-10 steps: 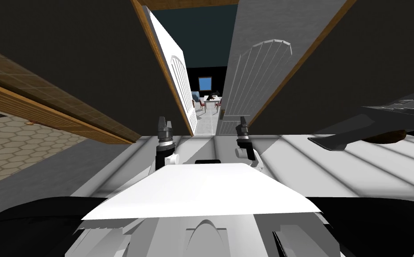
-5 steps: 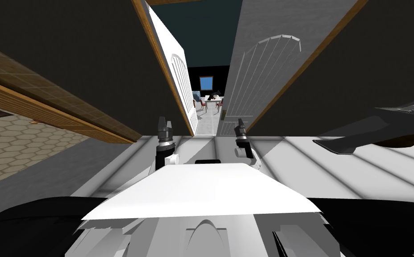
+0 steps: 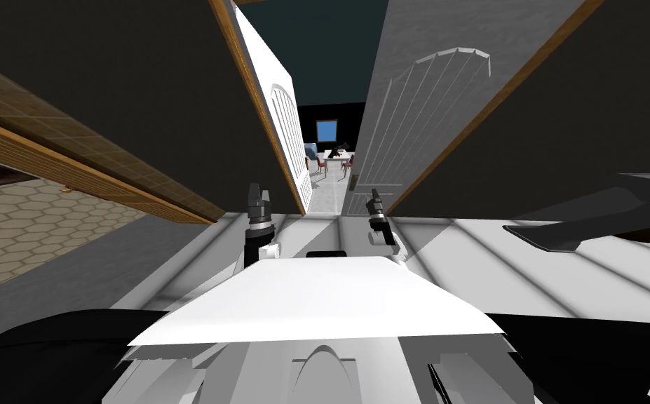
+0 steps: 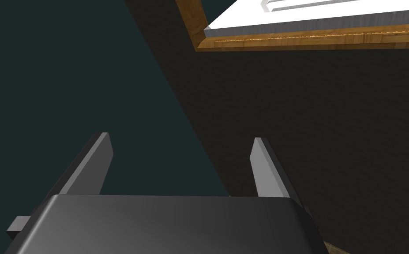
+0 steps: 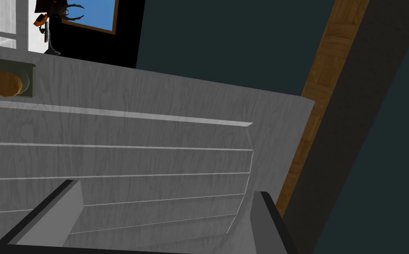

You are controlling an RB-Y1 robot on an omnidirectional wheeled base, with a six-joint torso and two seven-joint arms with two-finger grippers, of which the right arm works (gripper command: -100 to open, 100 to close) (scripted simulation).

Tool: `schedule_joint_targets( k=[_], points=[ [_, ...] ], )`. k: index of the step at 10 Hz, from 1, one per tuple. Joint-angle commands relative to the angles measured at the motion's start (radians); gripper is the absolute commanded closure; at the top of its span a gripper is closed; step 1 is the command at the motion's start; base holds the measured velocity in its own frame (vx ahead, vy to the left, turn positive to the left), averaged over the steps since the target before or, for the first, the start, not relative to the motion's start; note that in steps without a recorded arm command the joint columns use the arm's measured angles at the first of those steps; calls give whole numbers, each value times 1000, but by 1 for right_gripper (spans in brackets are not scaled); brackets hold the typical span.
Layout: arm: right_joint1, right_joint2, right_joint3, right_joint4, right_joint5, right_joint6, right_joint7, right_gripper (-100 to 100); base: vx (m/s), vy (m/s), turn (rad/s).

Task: Push the door open

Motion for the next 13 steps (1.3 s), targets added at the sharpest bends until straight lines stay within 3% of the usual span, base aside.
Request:
schedule_joint_targets(
  k=[1,6,7,10,11,13],
  points=[
    [-12,-8,1,40,-7,-5,-8,-100,62,1,19],
    [-75,-60,8,189,-53,-20,-52,-100,66,0,49],
    [-75,-60,8,204,-53,-20,-52,-100,63,-5,25],
    [-107,-87,12,281,-76,-28,-73,-100,52,-6,34],
    [-107,-87,12,286,-76,-28,-73,-100,44,-2,27],
    [-137,-112,15,359,-98,-36,-94,-100,63,3,51]
  ],
)
